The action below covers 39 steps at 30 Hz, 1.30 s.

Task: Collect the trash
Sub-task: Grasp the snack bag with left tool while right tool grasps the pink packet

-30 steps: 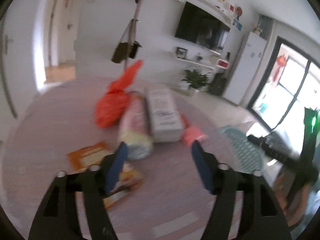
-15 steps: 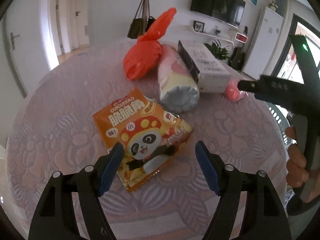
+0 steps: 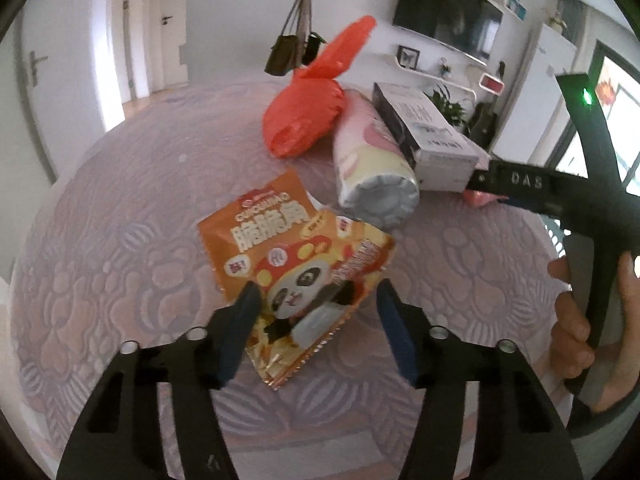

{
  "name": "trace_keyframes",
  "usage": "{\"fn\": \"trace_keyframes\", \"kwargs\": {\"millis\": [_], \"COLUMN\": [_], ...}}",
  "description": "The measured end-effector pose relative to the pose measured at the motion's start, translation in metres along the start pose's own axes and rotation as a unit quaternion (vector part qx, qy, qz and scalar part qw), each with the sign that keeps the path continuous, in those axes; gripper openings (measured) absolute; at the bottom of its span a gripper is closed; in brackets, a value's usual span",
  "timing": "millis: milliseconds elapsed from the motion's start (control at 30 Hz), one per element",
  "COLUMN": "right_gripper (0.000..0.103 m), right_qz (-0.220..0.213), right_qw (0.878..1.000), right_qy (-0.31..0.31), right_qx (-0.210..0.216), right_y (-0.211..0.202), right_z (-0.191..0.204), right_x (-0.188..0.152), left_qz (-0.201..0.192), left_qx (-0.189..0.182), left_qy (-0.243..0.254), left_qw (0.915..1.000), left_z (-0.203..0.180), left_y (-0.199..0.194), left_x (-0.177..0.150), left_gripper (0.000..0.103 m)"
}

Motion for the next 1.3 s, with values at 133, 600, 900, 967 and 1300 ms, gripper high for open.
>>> {"fn": "trace_keyframes", "kwargs": {"millis": [133,600,900,967,1300], "right_gripper": [0.059,0.057,0.057,0.057,0.057], "right_qz": [-0.011,-0.067,-0.121,-0.128,-0.164], "right_qw": [1.000,0.998,0.992,0.991,0.983], "right_qy": [-0.005,0.008,0.015,0.016,0.037], "right_qx": [0.000,0.008,-0.016,-0.024,-0.070], "right_y": [-0.006,-0.036,-0.077,-0.085,-0.126], "right_z": [0.002,-0.007,-0.031,-0.040,-0.092], "right_x": [-0.003,-0.014,-0.022,-0.023,-0.034], "left_qz": [-0.005,-0.036,-0.074,-0.077,-0.077], "left_qx": [-0.006,-0.066,-0.119,-0.124,-0.181], "left_qy": [-0.016,-0.024,0.019,0.032,0.085], "left_qw": [0.9998,0.9969,0.9900,0.9888,0.9769], "left_z": [0.008,0.002,-0.044,-0.059,-0.127], "left_y": [-0.002,-0.029,-0.057,-0.056,-0.047], "left_x": [0.001,-0.007,0.009,0.012,0.024], "left_gripper": [0.028,0.005,0.005,0.005,0.005]}}
Point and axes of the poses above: each gripper's, at about its wrist camera, not at the fingertips, and y roughly the way its jaws point, z to its left, x to its top, the point moved 1 cm from there along y, roughly the way its jaws point, and after that the axes turned 7 degrees about -y, right-handed, at the moved point
